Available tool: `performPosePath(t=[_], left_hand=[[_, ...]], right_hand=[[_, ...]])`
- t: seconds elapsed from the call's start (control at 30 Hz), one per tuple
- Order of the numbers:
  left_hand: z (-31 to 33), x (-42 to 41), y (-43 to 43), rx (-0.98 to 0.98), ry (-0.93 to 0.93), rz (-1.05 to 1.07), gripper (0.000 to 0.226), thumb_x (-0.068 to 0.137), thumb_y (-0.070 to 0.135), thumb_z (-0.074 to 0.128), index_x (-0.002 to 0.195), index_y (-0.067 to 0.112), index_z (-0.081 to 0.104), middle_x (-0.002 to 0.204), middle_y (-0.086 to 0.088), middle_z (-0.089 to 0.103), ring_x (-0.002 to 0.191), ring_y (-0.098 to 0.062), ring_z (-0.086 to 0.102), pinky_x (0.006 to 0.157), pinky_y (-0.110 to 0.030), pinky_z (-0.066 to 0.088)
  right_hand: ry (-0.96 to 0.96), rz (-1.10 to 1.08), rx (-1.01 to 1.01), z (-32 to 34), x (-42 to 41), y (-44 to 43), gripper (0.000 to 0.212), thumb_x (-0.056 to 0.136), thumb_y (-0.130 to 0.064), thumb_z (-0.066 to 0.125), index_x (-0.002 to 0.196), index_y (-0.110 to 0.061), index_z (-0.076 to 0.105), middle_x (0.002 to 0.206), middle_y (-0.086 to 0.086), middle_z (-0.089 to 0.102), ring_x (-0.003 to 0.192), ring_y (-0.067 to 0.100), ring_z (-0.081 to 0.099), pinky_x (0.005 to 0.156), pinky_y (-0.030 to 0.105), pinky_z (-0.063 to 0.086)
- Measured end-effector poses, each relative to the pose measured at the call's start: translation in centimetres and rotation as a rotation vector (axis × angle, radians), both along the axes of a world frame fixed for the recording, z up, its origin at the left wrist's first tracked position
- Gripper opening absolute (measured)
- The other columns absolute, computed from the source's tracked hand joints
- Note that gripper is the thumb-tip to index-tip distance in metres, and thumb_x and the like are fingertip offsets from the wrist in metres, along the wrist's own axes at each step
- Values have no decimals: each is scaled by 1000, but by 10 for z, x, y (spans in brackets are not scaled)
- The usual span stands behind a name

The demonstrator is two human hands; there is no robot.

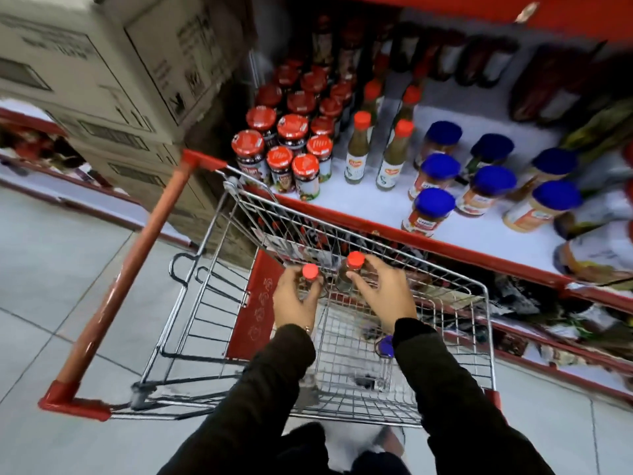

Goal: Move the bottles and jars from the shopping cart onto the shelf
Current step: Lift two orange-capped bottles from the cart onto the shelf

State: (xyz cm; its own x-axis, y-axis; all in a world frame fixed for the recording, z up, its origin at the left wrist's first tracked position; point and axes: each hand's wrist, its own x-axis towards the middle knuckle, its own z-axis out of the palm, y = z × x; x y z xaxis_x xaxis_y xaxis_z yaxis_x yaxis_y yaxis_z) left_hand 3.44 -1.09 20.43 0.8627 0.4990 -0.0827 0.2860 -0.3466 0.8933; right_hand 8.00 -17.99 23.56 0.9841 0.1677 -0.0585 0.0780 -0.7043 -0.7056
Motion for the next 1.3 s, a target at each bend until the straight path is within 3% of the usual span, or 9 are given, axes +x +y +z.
performPosePath(t=[0.07,0.13,0.27,0.47,0.6,0.93,1.0,1.13,1.3], left_hand=[[14,13,2,-36,-84,-21,22,83,21,75,100,25,61,102,2,71,96,-19,68,88,-42,57],[34,26,1,-62,-168,-49,23,84,23,76,103,26,63,105,2,71,99,-18,69,89,-38,58],[70,57,-1,-169,-272,-92,30,85,22,76,113,19,65,112,0,71,104,-14,67,83,-11,52],[102,109,-10,-182,-353,-172,31,88,10,72,118,8,64,113,-3,67,98,-4,63,78,1,45],[98,139,-9,-98,-376,-226,32,88,13,72,118,9,65,118,-7,69,107,-15,64,82,2,44],[75,177,-8,-16,-301,-301,26,89,16,70,115,16,65,117,-4,68,108,-18,63,78,5,41],[77,179,-8,-21,-295,-296,26,89,17,70,115,17,65,116,-2,69,105,-15,63,80,3,41],[78,183,-7,4,-265,-241,27,88,23,72,114,20,66,113,2,71,103,-13,62,95,-31,52],[78,182,-7,40,-221,-210,29,86,33,74,112,23,67,111,3,70,104,-19,66,95,-43,55]], right_hand=[[-64,-61,28,13,7,-4,52,90,-52,66,132,-22,61,103,4,78,84,17,72,85,32,56],[-108,-114,62,27,14,-7,51,88,-56,64,129,-25,63,111,-1,77,97,18,72,91,37,57],[-209,-194,112,55,32,-8,49,87,-60,61,123,-26,64,105,1,77,96,21,71,85,43,59],[-254,-292,176,86,65,0,37,89,-46,69,120,-27,66,112,-3,76,103,16,70,86,41,60],[-247,-310,108,87,86,4,37,89,-42,70,120,-23,65,112,1,77,106,21,70,88,41,58],[-176,-329,-9,82,110,12,30,92,-34,67,117,-18,64,107,10,76,102,30,69,83,41,57],[-162,-338,-28,82,113,12,30,92,-36,66,117,-18,63,105,11,75,101,32,69,81,42,58],[-142,-357,-56,83,114,9,30,93,-35,66,115,-16,62,105,12,74,100,33,69,79,43,57],[-143,-336,-111,86,117,8,29,93,-33,66,114,-13,61,107,14,73,101,36,67,78,45,58]])
